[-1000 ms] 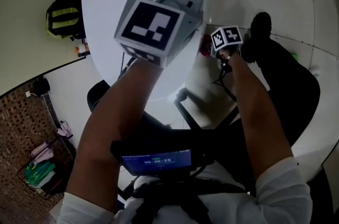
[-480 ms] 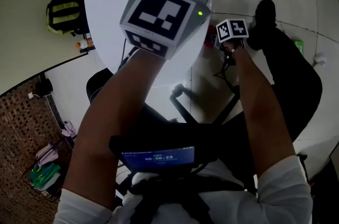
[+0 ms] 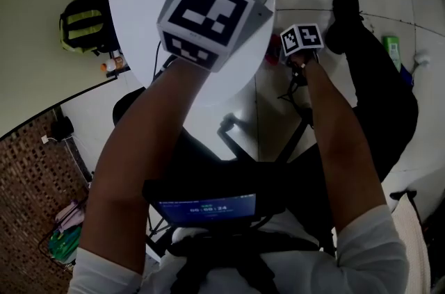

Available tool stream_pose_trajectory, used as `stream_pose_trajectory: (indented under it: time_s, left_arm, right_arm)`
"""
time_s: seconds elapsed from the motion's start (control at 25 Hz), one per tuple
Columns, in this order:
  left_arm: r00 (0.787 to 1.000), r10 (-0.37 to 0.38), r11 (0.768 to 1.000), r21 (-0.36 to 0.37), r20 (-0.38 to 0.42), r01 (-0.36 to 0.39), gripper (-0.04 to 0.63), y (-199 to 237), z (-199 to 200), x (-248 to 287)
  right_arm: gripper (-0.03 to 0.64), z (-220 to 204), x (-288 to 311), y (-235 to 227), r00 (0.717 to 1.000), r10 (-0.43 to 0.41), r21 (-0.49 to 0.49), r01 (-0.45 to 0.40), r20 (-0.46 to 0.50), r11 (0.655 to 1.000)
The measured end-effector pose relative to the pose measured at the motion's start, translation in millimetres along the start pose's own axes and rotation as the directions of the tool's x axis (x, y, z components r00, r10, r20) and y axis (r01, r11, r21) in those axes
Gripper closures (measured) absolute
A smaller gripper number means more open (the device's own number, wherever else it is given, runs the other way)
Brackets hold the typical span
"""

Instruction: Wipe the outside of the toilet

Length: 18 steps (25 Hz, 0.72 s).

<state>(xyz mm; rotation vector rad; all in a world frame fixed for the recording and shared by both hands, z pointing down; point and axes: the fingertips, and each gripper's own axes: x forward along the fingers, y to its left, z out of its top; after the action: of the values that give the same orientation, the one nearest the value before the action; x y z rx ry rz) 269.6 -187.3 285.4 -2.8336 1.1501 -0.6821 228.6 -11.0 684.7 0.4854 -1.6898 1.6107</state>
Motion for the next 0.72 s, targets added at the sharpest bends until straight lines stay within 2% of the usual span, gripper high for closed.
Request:
stream_pose_trajectory:
  time_s: [0.28,0.44,0.56,0.72]
  left_arm:
    - [0.996,-0.08,0.992,0.097,-0.049,0.085,0.604,-24,-14,-15]
    - [0.986,-0.114,0.969,0.208,-0.12,0.137,0.606,-48,-33,-32]
    - [0.984,-0.127,0.965,0.214,-0.123,0.151,0.606,-56,-46,-55]
    - [0.984,-0.137,0.966,0.205,-0.117,0.159,0.605,-57,-63,-88]
  right_arm:
    - [0.477,-24,-2,18,0.999,0.0,0.046,-0.002,0.049,0.999]
    - [0.477,-37,-9,27,0.994,-0.016,0.081,0.008,0.107,0.997]
    - [0.477,-49,-15,31,0.987,-0.074,0.085,0.062,0.142,0.994]
    - [0.477,-63,-22,38,0.969,-0.177,0.014,0.177,0.173,0.984]
